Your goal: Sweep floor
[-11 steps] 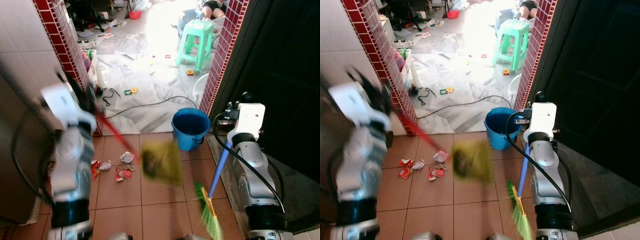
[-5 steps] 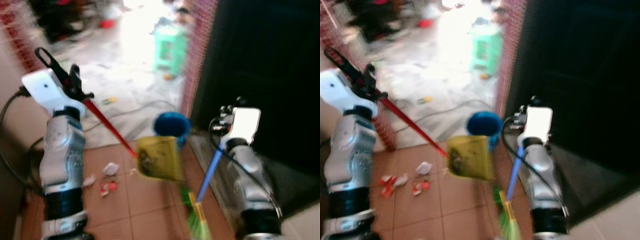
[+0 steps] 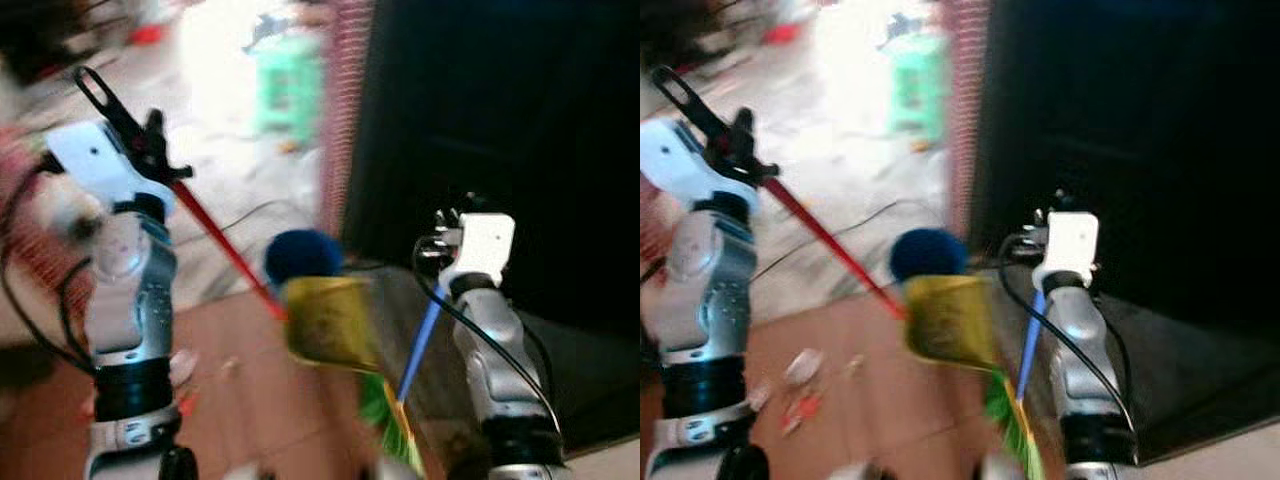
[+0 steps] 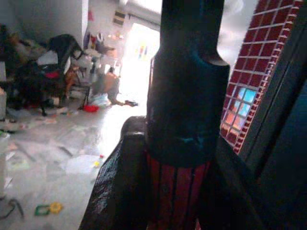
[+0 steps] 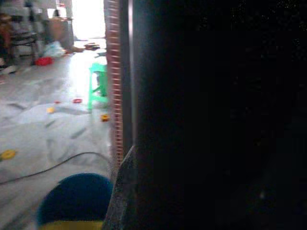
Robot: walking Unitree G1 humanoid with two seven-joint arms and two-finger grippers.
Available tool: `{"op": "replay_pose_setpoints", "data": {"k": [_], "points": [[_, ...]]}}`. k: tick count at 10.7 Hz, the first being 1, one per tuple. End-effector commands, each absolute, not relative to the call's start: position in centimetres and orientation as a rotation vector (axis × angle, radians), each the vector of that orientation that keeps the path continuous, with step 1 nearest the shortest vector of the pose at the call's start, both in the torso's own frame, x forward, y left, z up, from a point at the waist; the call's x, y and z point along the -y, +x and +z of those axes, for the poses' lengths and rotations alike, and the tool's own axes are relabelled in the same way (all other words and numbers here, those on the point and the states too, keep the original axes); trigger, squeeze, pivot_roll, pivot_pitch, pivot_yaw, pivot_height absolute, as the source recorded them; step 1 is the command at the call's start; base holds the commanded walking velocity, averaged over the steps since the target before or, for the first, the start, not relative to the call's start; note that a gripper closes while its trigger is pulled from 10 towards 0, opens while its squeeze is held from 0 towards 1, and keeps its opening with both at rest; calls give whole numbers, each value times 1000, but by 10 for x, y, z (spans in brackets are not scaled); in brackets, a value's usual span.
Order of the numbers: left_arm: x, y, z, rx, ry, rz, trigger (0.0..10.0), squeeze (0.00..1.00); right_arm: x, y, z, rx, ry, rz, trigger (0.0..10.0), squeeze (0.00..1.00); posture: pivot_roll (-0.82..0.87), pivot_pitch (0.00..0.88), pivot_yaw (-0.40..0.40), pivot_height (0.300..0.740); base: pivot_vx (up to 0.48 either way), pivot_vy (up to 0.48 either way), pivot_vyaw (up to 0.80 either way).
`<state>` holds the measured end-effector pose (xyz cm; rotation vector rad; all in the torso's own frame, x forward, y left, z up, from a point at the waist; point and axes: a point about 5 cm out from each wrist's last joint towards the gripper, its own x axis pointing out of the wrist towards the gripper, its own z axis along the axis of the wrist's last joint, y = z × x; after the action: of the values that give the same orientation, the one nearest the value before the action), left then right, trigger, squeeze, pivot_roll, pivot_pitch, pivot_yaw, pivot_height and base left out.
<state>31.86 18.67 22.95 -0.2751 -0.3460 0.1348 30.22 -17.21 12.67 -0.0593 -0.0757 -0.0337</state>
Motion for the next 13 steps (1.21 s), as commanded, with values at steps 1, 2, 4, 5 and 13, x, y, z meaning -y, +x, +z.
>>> {"op": "replay_pose_setpoints", "data": {"k": [1,2,4,5,13], "points": [[-184,316,251,446,-324,126,10000,0,176,303,132,97,-70,-46,10000,0,-73,0,10,740,442,0,0],[-188,317,254,460,-314,148,10000,0,176,303,131,94,-72,-46,10000,0,-73,0,10,740,442,0,0],[-197,317,260,482,-274,198,10000,0,176,303,131,93,-73,-44,10000,0,-75,0,8,740,405,156,0],[-200,317,264,496,-236,219,10000,0,177,303,130,90,-74,-43,10000,0,-75,0,8,740,334,345,0],[-208,318,269,528,-148,288,10000,0,178,300,127,83,-79,-42,10000,0,-76,0,6,740,326,352,0]]}}
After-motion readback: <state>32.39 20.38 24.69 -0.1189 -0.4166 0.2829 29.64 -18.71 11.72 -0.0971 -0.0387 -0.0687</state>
